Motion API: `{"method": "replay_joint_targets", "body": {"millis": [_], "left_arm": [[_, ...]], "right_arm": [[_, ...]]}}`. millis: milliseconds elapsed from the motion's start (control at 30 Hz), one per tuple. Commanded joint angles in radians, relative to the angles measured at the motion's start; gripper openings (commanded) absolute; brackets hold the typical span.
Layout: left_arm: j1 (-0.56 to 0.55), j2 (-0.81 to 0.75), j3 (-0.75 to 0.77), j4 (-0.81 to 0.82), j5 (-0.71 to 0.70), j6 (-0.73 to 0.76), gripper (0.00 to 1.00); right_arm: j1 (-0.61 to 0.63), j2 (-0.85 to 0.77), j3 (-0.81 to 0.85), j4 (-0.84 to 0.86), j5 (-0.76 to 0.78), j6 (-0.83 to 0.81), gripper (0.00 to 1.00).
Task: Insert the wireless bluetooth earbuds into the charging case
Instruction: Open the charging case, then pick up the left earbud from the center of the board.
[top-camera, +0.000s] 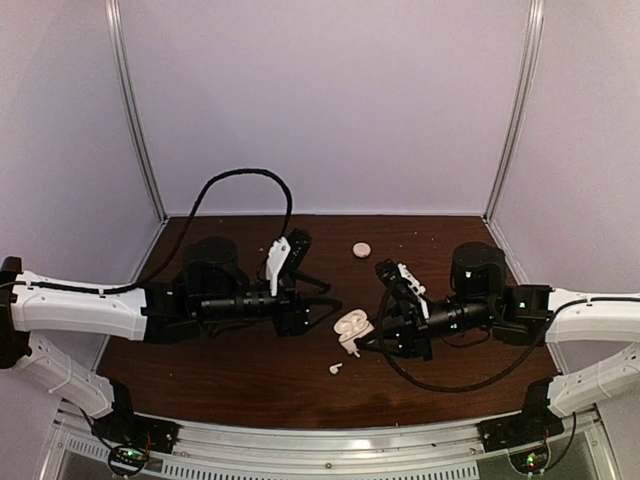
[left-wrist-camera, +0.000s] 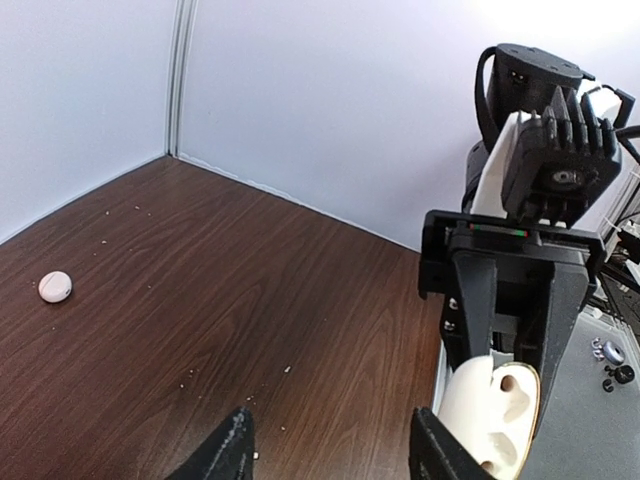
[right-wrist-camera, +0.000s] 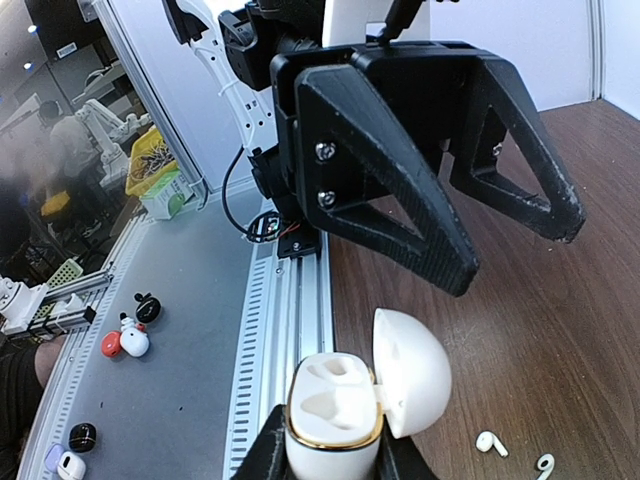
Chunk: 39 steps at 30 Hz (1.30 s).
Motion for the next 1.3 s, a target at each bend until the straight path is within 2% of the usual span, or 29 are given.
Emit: {"method": "replay_joint_targets", "body": {"millis": [0, 100, 167, 467, 867, 1100, 1267], "left_arm": [[0.004, -0.035, -0.032, 0.055, 0.002, 0.01, 0.55], [0.005, -0.062, -0.066, 0.075, -0.013, 0.014, 0.58], [0.011, -0.05, -0.061, 0.033, -0.042, 0.018, 0.58], [0.039, 0.139, 0.016, -0.158, -0.062, 0.048, 0.58], [0.039, 0.428, 0.019, 0.071, 0.024, 0.08, 0.52], [0.039, 0.487, -0.058, 0.318, -0.003, 0.167, 0.47], [0.04, 0.576, -0.016, 0.346, -0.012, 0.243, 0.46]], "right_arm": [[0.005, -0.029, -0.002, 0.008, 0.011, -0.014, 0.0], [0.004, -0.045, -0.016, 0.005, 0.024, -0.01, 0.0], [-0.004, -0.068, -0.03, -0.001, 0.046, -0.001, 0.0], [-0.081, -0.225, -0.12, -0.017, 0.085, 0.06, 0.0], [-0.148, -0.349, -0.196, -0.021, 0.101, 0.122, 0.0], [-0.155, -0.345, -0.204, -0.003, 0.082, 0.126, 0.0], [-0.159, -0.333, -0.202, 0.002, 0.069, 0.123, 0.0]]}}
